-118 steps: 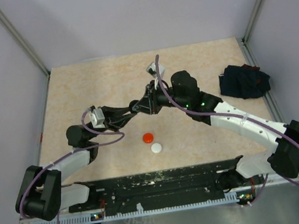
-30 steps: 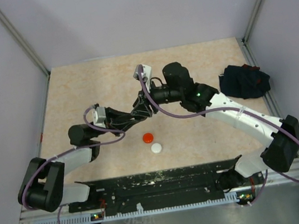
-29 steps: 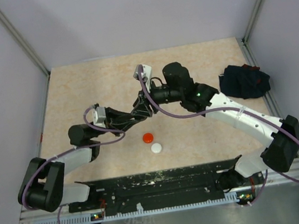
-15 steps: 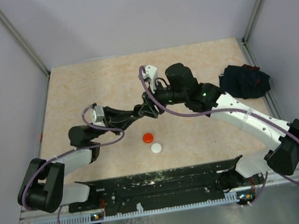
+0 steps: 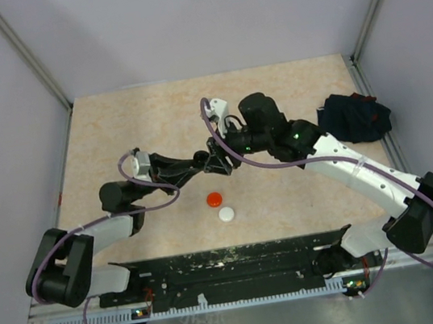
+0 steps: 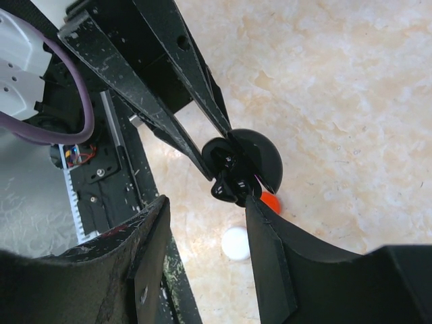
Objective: Insert the wireless bluetooth earbuds into the charging case
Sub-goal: Place the earbud in the charging case, then close the charging case, then place the charging case at the center of the board.
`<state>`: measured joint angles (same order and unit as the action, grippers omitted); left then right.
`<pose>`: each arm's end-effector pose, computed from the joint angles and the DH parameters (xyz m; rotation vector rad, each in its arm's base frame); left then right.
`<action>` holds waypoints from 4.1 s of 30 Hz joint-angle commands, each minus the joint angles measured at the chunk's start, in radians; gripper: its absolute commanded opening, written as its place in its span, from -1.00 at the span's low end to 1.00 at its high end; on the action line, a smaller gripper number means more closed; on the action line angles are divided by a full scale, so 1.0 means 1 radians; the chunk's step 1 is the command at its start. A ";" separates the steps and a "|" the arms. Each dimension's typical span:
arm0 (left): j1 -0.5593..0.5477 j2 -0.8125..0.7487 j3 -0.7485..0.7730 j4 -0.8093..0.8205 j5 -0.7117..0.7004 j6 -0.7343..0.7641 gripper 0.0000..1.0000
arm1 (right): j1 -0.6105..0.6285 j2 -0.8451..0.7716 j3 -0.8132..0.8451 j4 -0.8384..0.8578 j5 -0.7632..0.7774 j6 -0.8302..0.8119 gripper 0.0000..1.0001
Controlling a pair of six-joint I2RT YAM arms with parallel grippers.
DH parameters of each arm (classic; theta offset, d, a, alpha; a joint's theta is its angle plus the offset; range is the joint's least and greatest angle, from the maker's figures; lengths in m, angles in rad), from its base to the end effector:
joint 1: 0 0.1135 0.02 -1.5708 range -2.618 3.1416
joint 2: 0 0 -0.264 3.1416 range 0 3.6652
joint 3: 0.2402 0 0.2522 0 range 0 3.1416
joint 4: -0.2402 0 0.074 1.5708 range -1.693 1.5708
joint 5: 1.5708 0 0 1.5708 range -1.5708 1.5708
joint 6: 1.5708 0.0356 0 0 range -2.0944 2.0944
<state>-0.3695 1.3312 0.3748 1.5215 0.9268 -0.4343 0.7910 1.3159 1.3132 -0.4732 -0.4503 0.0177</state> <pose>0.2025 -0.1089 0.2555 0.8620 1.0129 -1.1529 0.1949 0.2191 0.3797 -1.0705 1.8466 0.9521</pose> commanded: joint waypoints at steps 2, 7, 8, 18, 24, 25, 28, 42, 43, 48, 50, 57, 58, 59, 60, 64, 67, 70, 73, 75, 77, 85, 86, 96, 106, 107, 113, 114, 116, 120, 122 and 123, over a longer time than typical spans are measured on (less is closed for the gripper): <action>-0.002 0.010 0.012 0.147 -0.002 -0.028 -1.00 | 0.001 0.011 0.072 0.030 -0.047 -0.008 -0.02; -0.003 0.016 0.015 0.153 -0.003 -0.033 -1.00 | 0.001 0.024 0.080 0.013 -0.071 -0.009 -0.02; -0.003 0.017 0.015 0.155 -0.003 -0.032 -1.00 | 0.001 0.029 0.083 0.006 -0.072 -0.011 -0.02; -0.002 0.027 0.019 0.172 -0.003 -0.044 -1.00 | 0.001 0.044 0.092 -0.018 -0.073 -0.013 -0.02; -0.003 0.031 0.017 0.169 -0.003 -0.032 -1.00 | 0.001 0.049 0.094 0.000 -0.132 0.019 -0.03; -0.002 0.030 0.018 0.164 0.000 -0.028 -1.00 | 0.001 0.052 0.098 0.001 -0.140 0.023 -0.03; -0.003 0.022 0.019 0.134 0.004 -0.006 -1.00 | 0.002 0.053 0.099 0.014 -0.161 0.037 -0.04; -0.007 0.004 0.018 0.123 0.027 0.003 -1.00 | 0.004 0.087 0.101 0.072 -0.134 0.089 -0.04; -0.008 0.005 0.018 0.122 0.027 0.005 -1.00 | 0.004 0.085 0.102 0.081 -0.132 0.094 -0.03; -0.007 0.013 0.016 0.123 0.033 0.004 -1.00 | 0.004 0.074 0.111 0.096 -0.135 0.100 -0.04; -0.007 0.014 0.014 0.123 0.031 0.003 -1.00 | 0.003 0.057 0.117 0.084 -0.136 0.084 -0.03; -0.005 0.043 0.002 0.166 0.034 -0.042 -1.00 | -0.062 0.011 0.127 0.007 -0.148 0.029 0.01; -0.004 0.049 0.004 0.180 0.040 -0.055 -1.00 | -0.080 0.008 0.120 0.004 -0.159 0.029 0.03; -0.002 0.056 0.004 0.196 0.048 -0.070 -1.00 | -0.098 0.004 0.115 0.006 -0.173 0.026 0.04; -0.003 0.063 0.005 0.212 0.059 -0.087 -1.00 | -0.118 0.000 0.108 0.015 -0.184 0.025 0.06; -0.001 0.079 0.028 0.253 0.109 -0.142 -1.00 | -0.142 -0.005 0.066 0.081 -0.210 0.030 0.15; -0.002 0.083 0.043 0.268 0.130 -0.163 -1.00 | -0.144 0.020 0.047 0.117 -0.256 0.036 0.20; -0.002 0.075 0.048 0.268 0.142 -0.171 -1.00 | -0.143 0.059 0.033 0.132 -0.293 0.035 0.21; -0.003 0.071 0.048 0.268 0.144 -0.170 -1.00 | -0.144 0.092 0.013 0.161 -0.336 0.041 0.21; -0.003 0.071 0.048 0.269 0.145 -0.172 -1.00 | -0.143 0.105 0.000 0.176 -0.351 0.047 0.21; -0.003 0.067 0.048 0.268 0.143 -0.172 -1.00 | -0.141 0.119 -0.007 0.176 -0.373 0.046 0.21; -0.003 0.066 0.047 0.244 0.121 -0.163 -1.00 | -0.126 0.133 -0.023 0.140 -0.444 0.018 0.16; -0.002 0.065 0.046 0.232 0.114 -0.158 -1.00 | -0.125 0.129 -0.024 0.132 -0.445 0.013 0.15; -0.001 0.030 0.032 0.062 0.053 -0.095 -1.00 | -0.116 0.037 -0.038 0.086 -0.473 -0.019 0.11; -0.001 -0.018 0.034 -0.102 0.016 -0.072 -1.00 | -0.103 -0.004 -0.040 0.048 -0.471 -0.045 0.11; -0.001 -0.025 0.035 -0.124 0.004 -0.076 -1.00 | -0.101 -0.008 -0.043 0.047 -0.453 -0.049 0.10; -0.001 -0.093 0.048 -0.491 -0.086 -0.065 -1.00 | -0.100 -0.101 -0.102 0.100 -0.228 -0.032 0.09; -0.002 -0.108 0.055 -0.584 -0.109 -0.054 -1.00 | -0.100 -0.116 -0.116 0.112 -0.188 -0.026 0.09; -0.002 -0.138 0.062 -0.742 -0.133 -0.030 -1.00 | -0.100 -0.140 -0.145 0.128 -0.127 -0.020 0.09; -0.001 -0.218 0.047 -0.958 -0.215 -0.033 -1.00 | -0.100 -0.179 -0.195 0.138 -0.011 -0.007 0.09; -0.002 -0.240 0.049 -1.074 -0.278 -0.052 -1.00 | -0.100 -0.199 -0.221 0.142 0.041 -0.002 0.09; -0.002 -0.250 0.054 -1.138 -0.307 -0.060 -0.98 | -0.101 -0.210 -0.242 0.145 0.061 0.001 0.09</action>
<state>-0.3748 1.1301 0.4088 0.6842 0.7521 -0.4889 0.6853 1.1580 1.1149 -0.3862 -0.5373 0.0036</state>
